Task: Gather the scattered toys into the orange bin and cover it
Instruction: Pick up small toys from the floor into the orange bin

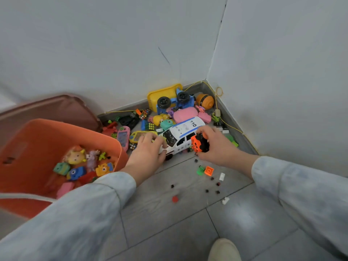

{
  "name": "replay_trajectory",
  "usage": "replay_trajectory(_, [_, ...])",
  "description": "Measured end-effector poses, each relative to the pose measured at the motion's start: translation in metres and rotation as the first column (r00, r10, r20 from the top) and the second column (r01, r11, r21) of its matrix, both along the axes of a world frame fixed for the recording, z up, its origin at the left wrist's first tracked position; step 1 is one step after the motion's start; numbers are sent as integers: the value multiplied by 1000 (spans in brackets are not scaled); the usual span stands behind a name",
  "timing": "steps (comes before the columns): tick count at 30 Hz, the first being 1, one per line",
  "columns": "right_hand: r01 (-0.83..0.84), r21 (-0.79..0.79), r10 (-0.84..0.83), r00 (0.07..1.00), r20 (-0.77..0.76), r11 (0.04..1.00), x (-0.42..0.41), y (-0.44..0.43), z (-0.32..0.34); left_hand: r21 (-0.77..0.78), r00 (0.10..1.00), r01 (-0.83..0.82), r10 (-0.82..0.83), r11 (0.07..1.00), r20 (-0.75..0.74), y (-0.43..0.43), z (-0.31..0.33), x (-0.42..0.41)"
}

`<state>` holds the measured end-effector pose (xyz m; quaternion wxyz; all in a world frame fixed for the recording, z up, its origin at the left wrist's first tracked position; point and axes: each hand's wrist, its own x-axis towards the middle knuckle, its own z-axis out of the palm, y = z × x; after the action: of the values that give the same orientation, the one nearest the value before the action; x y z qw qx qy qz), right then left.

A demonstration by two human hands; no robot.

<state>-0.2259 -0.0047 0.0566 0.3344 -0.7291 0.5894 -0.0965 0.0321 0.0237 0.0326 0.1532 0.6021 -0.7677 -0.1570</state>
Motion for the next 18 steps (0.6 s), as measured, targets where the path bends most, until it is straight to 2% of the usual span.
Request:
replay_trajectory(5, [-129, -121, 136, 990, 47, 984, 53, -4, 45, -50, 998, -36, 33, 998, -48, -3, 54, 53])
replay_trajectory(11, [-252, -258, 295, 944, 145, 933, 144, -2, 86, 25, 986, -163, 162, 986, 44, 6, 110, 138])
replay_trajectory(18, [-407, -221, 439, 890, 123, 886, 233, 10, 90, 140, 932, -360, 349, 922, 103, 32, 113, 225])
